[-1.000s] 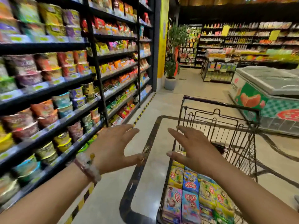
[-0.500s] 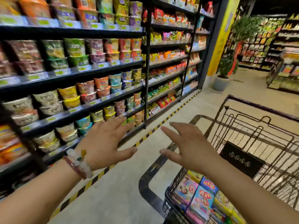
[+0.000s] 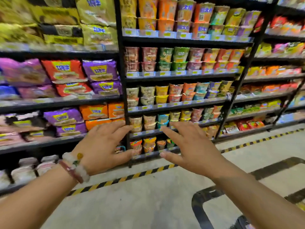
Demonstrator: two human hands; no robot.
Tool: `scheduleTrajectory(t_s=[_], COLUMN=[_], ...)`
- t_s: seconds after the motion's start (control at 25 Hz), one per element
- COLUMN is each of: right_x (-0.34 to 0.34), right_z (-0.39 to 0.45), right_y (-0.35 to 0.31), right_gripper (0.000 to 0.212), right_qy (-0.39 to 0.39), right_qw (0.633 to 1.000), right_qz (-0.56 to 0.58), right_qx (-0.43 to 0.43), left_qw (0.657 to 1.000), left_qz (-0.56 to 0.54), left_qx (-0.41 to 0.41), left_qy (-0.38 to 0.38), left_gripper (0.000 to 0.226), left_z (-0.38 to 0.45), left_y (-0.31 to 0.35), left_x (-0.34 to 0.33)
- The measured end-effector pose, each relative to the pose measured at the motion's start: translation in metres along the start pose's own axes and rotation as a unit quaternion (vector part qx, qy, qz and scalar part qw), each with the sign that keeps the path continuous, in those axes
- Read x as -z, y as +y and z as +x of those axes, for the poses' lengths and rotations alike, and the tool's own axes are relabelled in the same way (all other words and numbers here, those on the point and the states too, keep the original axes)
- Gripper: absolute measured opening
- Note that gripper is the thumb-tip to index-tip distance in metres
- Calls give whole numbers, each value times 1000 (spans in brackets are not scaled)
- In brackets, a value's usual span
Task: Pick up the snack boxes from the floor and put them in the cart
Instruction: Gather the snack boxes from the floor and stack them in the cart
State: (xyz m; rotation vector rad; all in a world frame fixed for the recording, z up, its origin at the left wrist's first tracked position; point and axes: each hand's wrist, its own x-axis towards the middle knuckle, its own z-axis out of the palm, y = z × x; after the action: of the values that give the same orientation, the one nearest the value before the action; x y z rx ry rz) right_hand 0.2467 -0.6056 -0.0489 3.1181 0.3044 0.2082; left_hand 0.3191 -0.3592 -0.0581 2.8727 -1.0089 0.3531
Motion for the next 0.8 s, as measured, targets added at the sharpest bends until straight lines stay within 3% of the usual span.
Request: scheduleTrajectory(t_s=[0.2,0.32,0.6,0.8], right_x=[-13,-23,-27,-36], right_z=[64,94,150,195], right_y=[-127,-210,-390,-492], right_gripper=[94,91,90,99], right_qy=[10,15,10,-2], right_qw=[993,979,925,879], right_qz=[25,41,76,76], right_qx=[119,197,372,471], left_qw=[995,986,930,880], left_qz=[54,72,114,144], left_qx=[86,151,351,453], left_qy=[24,0,-2,-13], left_gripper=[84,72,103,86], left_z=[-108,-180,-337,-419], left_y=[-102,-155,-239,-286], left_x=[27,47,92,92])
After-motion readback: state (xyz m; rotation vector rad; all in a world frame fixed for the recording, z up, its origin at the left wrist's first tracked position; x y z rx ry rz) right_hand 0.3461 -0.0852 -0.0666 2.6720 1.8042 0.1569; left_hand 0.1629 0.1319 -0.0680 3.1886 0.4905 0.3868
